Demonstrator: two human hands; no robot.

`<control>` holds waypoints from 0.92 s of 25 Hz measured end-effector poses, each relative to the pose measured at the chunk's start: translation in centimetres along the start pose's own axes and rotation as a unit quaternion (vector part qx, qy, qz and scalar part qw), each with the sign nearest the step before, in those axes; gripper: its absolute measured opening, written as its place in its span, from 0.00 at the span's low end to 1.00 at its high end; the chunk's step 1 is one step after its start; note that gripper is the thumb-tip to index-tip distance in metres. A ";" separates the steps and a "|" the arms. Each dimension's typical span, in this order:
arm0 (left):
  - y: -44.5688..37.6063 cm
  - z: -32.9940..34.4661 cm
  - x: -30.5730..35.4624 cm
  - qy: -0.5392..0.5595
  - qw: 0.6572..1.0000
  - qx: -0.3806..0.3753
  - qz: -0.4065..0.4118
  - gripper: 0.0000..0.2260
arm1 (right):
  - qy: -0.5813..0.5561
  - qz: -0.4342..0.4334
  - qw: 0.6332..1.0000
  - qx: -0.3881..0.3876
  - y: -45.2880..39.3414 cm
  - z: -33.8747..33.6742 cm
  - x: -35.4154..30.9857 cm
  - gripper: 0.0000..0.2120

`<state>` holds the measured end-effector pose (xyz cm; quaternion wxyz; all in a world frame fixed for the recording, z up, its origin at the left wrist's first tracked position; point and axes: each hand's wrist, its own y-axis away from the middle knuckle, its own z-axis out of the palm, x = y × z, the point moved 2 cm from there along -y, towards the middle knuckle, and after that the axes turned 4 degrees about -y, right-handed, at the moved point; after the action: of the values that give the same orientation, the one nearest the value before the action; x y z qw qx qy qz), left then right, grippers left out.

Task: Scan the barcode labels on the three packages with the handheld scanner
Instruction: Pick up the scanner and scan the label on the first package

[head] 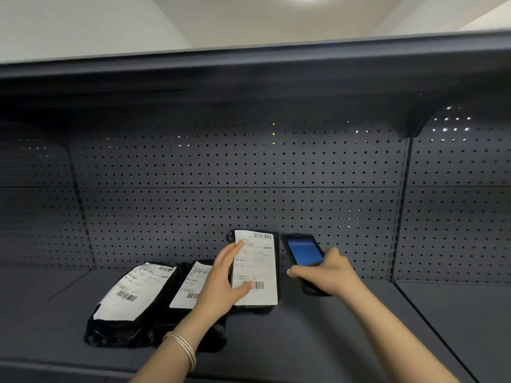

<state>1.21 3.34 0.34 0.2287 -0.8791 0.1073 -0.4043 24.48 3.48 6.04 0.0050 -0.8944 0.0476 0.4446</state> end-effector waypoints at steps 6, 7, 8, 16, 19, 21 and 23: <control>0.1 -0.1 -0.9 -0.020 1.000 -0.011 0.022 0.38 | 0.071 -0.057 0.990 -0.111 7.5 -2.7 -3.2 0.33; 0.1 -0.3 -1.0 -0.023 0.999 -0.011 0.023 0.39 | 0.088 -0.060 0.987 -0.120 8.4 -2.9 -3.5 0.33; 0.1 -0.4 -1.2 -0.027 0.999 -0.013 0.024 0.39 | 0.098 -0.062 0.985 -0.124 9.0 -3.0 -3.8 0.32; 0.2 -0.6 -1.6 -0.046 0.998 -0.019 0.034 0.38 | 0.151 -0.046 0.977 -0.142 10.1 -3.5 -4.6 0.31; 0.2 -0.5 -1.6 -0.048 0.998 -0.019 0.036 0.38 | 0.164 -0.039 0.973 -0.156 10.3 -3.4 -4.5 0.30; 0.3 -0.5 -1.6 -0.052 0.998 -0.019 0.038 0.38 | 0.161 -0.034 0.973 -0.161 10.4 -3.2 -4.4 0.32; 0.3 -0.5 -1.7 -0.050 0.998 -0.019 0.037 0.39 | 0.160 -0.034 0.974 -0.157 10.4 -3.2 -4.3 0.34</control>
<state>-0.29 3.60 -0.68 0.2318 -0.8980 0.1360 -0.3485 23.53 -6.65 11.69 -0.1283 -0.9446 -0.0532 0.2975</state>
